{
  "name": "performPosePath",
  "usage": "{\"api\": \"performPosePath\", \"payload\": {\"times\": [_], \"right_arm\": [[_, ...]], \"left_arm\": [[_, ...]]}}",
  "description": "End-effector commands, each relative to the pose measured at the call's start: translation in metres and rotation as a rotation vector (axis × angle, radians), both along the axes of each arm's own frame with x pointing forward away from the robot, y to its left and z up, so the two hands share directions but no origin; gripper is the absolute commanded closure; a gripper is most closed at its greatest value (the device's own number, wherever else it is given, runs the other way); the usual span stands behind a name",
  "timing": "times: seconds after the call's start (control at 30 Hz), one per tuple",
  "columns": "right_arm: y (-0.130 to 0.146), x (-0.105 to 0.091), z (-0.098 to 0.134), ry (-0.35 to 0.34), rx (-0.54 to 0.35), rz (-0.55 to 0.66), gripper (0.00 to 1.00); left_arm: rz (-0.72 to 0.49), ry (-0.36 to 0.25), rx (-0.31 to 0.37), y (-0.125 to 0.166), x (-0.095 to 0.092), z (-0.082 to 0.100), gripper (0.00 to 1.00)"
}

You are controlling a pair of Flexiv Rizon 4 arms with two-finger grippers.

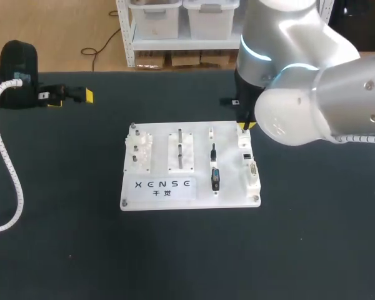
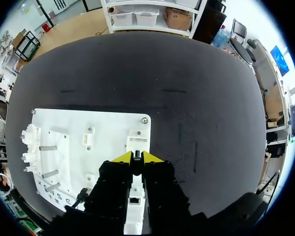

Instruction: Insert the USB connector, Ethernet cable, and multi-pin plug into their matching sockets one by one.

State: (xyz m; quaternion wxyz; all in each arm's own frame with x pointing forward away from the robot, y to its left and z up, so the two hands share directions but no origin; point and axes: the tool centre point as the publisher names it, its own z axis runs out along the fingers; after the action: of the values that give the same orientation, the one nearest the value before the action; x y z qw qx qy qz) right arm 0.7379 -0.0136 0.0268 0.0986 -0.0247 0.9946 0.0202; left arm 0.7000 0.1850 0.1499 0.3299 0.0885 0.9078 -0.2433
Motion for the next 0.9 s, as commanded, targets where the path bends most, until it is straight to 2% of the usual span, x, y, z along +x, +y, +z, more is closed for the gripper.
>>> {"api": "performPosePath", "payload": {"times": [0.03, 0.9], "right_arm": [[0.0038, 0.0048, -0.0011, 0.007, -0.006, -0.004, 0.95], [0.0018, 0.0067, -0.0062, 0.017, -0.006, -0.011, 0.95]], "left_arm": [[0.0, 0.0, 0.0, 0.0, 0.0, 0.0, 0.0], [0.0, 0.0, 0.0, 0.0, 0.0, 0.0, 0.0]]}}
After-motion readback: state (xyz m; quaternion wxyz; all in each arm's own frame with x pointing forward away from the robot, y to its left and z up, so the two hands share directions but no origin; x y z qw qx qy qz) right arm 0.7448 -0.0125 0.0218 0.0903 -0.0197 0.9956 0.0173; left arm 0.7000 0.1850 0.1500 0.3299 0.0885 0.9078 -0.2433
